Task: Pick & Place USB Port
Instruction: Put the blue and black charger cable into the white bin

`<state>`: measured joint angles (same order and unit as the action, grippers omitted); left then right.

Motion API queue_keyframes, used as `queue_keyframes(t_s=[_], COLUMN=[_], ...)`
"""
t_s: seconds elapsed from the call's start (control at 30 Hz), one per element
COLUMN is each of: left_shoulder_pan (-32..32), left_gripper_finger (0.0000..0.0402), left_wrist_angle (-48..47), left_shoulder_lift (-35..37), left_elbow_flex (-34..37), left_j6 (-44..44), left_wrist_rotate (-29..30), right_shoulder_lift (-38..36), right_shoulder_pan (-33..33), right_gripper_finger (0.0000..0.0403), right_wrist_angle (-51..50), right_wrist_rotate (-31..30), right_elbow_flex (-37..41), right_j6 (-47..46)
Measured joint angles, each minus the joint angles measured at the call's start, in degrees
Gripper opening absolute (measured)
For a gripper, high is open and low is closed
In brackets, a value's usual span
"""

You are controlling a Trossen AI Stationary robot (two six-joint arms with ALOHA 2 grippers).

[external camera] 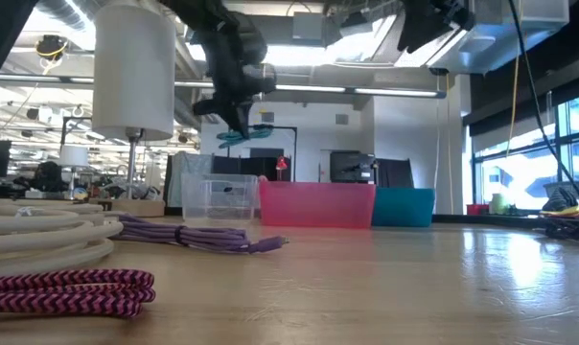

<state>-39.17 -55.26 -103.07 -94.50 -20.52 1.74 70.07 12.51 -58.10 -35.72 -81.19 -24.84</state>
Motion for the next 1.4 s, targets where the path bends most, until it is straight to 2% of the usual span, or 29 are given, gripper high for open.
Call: queue_keyframes(t_s=[0.33,0.57,0.83,1.4], left_shoulder_pan=[-1.3,-1.3,-1.8,-2.0], left_gripper_finger=[0.001,0.001,0.001,0.001], left_wrist_angle=[1.8,7.5,9.2,15.1], left_shoulder_lift=[-0.2,-0.6,-1.0,-11.8], left_elbow_flex=[5.9,9.9,14.5,15.2], left_j6=[-2.8,-4.6,-6.4,-6.6], left_wrist_rotate=[-1.9,-4.2,-3.7,-5.3], right_shoulder_lift=[-2.7,-2.7,-2.7,-2.7], right_shoulder_pan=[0.0,0.0,0.0,0.0], right_gripper_finger=[0.0129,0.0129,0.0129,0.0129], right_wrist_angle=[0.0,0.0,-0.2,-1.0], right_wrist_rotate=[-0.7,-0.7,-0.7,1.4], right_elbow_flex=[0.0,0.0,0.0,0.0], right_j6=[1.6,2.8,2.8,2.8])
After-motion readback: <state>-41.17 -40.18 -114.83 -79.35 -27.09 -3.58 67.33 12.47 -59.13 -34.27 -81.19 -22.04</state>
